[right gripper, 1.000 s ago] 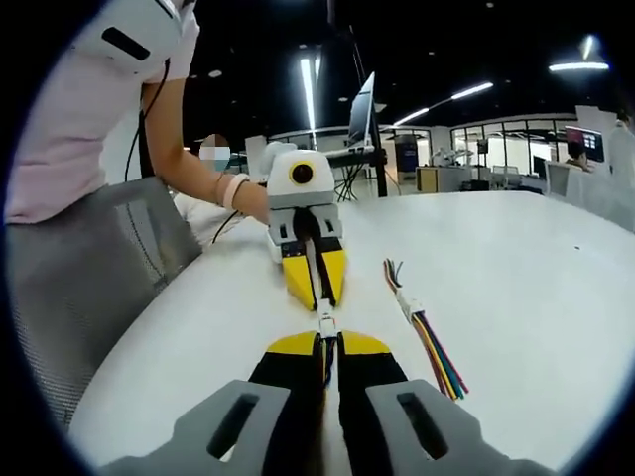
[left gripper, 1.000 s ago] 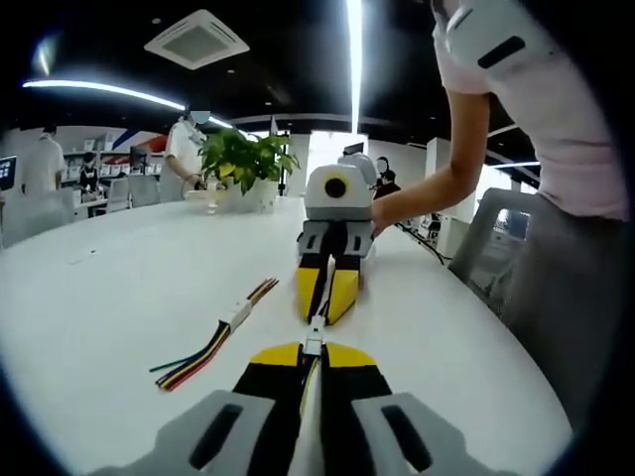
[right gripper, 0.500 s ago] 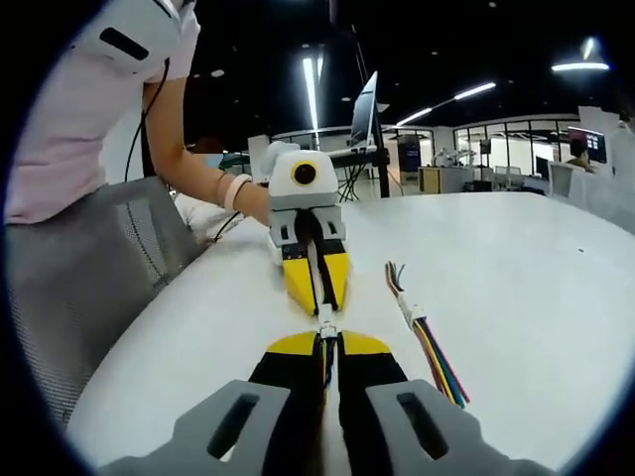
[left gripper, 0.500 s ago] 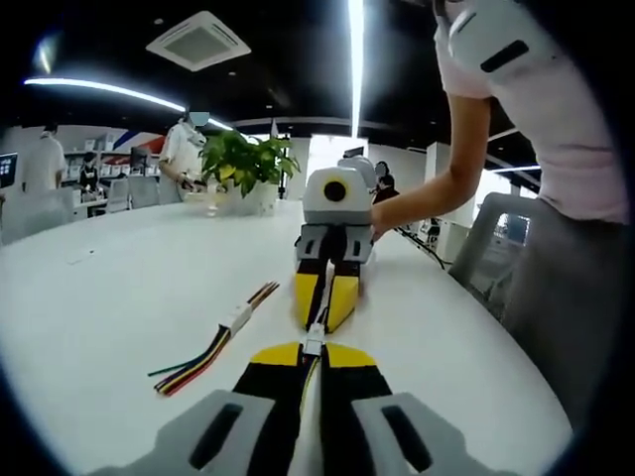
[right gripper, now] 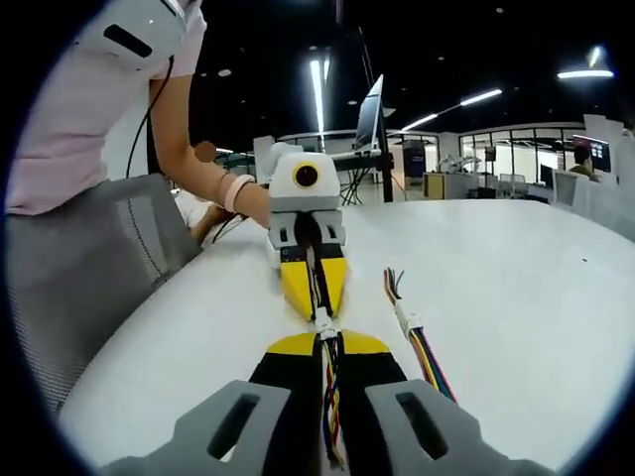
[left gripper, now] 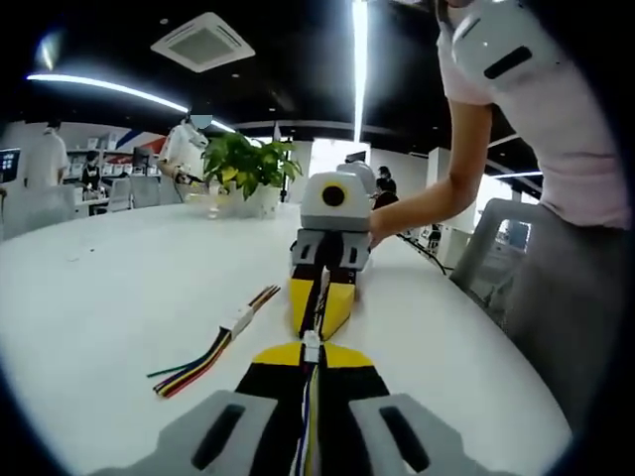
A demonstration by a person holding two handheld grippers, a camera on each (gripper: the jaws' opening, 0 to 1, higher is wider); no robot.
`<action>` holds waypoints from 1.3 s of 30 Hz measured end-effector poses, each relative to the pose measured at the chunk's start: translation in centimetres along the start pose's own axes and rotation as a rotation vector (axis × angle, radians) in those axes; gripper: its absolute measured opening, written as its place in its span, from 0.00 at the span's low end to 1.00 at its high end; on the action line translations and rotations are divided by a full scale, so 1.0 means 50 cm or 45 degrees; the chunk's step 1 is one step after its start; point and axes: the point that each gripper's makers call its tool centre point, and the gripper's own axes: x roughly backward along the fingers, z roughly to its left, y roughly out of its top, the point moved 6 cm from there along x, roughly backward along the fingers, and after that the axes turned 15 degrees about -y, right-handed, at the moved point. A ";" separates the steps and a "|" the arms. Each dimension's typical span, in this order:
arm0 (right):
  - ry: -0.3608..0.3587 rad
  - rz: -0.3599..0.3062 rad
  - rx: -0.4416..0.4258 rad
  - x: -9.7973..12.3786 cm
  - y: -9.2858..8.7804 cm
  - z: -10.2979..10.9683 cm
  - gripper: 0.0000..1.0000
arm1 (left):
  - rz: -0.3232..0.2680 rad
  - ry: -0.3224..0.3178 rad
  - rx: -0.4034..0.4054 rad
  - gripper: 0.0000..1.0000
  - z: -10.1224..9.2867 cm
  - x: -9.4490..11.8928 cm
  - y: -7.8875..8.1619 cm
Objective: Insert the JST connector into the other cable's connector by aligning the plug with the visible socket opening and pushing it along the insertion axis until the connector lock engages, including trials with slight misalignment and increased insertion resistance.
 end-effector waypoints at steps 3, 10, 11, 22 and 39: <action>-0.006 0.000 0.006 0.000 -0.002 -0.004 0.02 | 0.000 -0.001 -0.001 0.00 0.001 0.002 -0.002; -0.046 -0.002 0.011 -0.001 -0.004 -0.018 0.03 | 0.012 0.008 -0.020 0.00 0.013 0.002 0.000; -0.055 -0.004 0.012 -0.001 -0.004 -0.020 0.03 | 0.015 0.009 -0.026 0.00 0.016 0.001 0.001; -0.146 -0.014 -0.018 0.000 -0.004 -0.043 0.02 | 0.027 0.007 -0.041 0.00 0.059 0.016 -0.002; -0.183 -0.022 0.009 0.005 -0.005 -0.036 0.04 | 0.034 -0.008 -0.031 0.00 0.075 0.016 -0.006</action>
